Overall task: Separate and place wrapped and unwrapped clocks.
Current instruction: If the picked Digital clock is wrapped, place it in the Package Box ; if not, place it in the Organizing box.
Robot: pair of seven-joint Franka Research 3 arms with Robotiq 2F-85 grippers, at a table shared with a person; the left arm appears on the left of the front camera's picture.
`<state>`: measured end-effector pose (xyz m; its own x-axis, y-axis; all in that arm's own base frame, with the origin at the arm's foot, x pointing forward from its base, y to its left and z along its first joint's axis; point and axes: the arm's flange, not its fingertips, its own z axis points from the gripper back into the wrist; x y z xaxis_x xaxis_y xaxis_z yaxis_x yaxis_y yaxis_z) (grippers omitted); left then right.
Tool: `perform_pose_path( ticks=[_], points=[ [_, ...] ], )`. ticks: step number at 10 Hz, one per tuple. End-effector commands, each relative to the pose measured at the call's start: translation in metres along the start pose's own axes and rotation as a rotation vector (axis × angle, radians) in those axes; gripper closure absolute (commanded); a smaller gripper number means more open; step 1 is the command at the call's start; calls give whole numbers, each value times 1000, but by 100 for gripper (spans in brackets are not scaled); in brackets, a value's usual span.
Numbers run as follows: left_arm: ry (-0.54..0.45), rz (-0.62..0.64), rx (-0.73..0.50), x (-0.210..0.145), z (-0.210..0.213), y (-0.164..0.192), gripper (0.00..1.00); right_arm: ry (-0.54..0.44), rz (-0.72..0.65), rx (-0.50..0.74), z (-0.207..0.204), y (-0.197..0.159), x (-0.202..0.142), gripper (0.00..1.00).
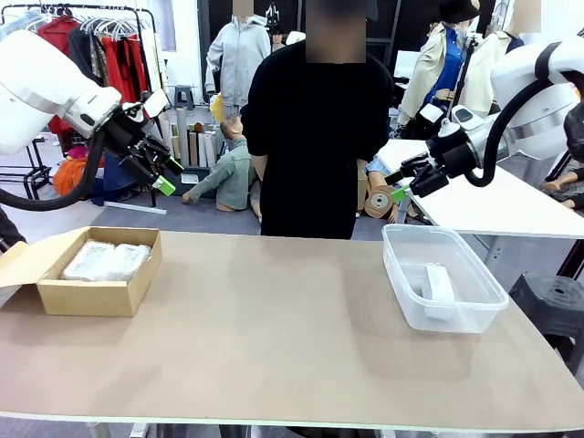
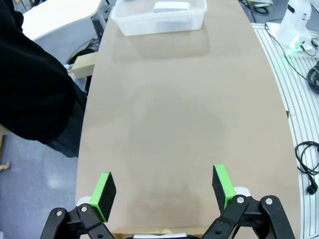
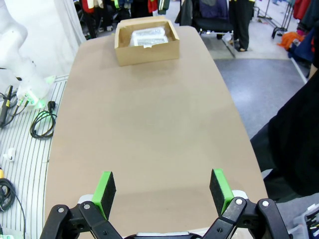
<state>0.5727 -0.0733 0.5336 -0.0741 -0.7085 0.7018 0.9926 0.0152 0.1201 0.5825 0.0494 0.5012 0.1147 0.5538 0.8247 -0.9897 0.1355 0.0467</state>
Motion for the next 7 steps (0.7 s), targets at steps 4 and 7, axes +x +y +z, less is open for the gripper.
perform_pose_path(
  ticks=[4, 7],
  points=[
    [2, -10, 6, 0, 1, -2, 0, 6, 9, -3, 1, 0, 1, 0],
    [2, -10, 6, 0, 1, -2, 0, 6, 9, -3, 1, 0, 1, 0]
  ],
)
